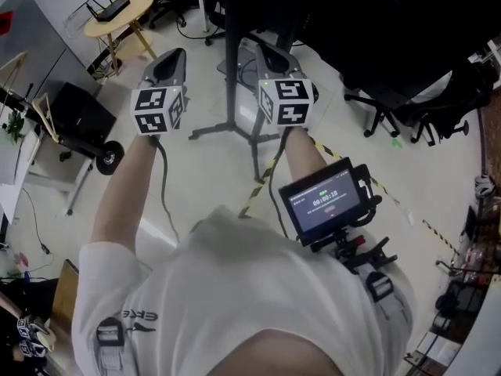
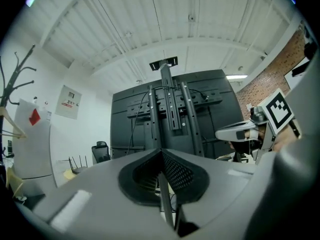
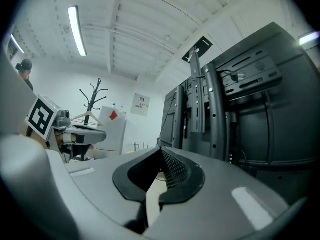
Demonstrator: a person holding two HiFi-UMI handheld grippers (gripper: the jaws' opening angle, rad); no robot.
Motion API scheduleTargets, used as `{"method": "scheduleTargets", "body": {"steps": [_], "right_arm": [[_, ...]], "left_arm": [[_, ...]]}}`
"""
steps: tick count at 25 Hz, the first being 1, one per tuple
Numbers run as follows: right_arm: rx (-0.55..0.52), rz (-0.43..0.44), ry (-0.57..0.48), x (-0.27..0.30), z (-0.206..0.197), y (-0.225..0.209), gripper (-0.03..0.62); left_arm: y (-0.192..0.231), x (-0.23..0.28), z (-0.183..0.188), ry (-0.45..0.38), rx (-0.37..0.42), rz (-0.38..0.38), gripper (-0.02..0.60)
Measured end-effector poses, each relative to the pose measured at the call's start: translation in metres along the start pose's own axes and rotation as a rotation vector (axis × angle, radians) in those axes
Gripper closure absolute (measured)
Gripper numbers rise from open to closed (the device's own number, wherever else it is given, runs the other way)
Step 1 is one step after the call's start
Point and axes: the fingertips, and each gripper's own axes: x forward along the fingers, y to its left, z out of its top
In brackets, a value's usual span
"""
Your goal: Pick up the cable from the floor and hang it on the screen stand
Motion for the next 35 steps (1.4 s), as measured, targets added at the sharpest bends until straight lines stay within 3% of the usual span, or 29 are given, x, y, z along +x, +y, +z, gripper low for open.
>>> {"method": "scheduleTargets", "body": {"steps": [12,18,26,35], "right_arm": [[0.062,0.082,0.059,-0.007,-0.012,0.050,0.580],[0.054,0.083,0.087,-0.032,-0.033,0.124,0.580],[0.038,0.102,0.107,-0.076,-0.059,0.170,0.580],[0.079,0.155,0.087,-0.125,-0.078,0.172,0.580]], "left_arm": [[0.016,-0.054,-0.020,0.086,-0.071,0.047,0.578],[0.033,-0.114,-0.046,0.085,-0.084,0.035,0.580],[0.012,-0.156,-0.083,0.129,-0.129,0.004,0.578],[-0.031,-0.191,-0.091,0.126,-0.100,0.039,0.580]]}}
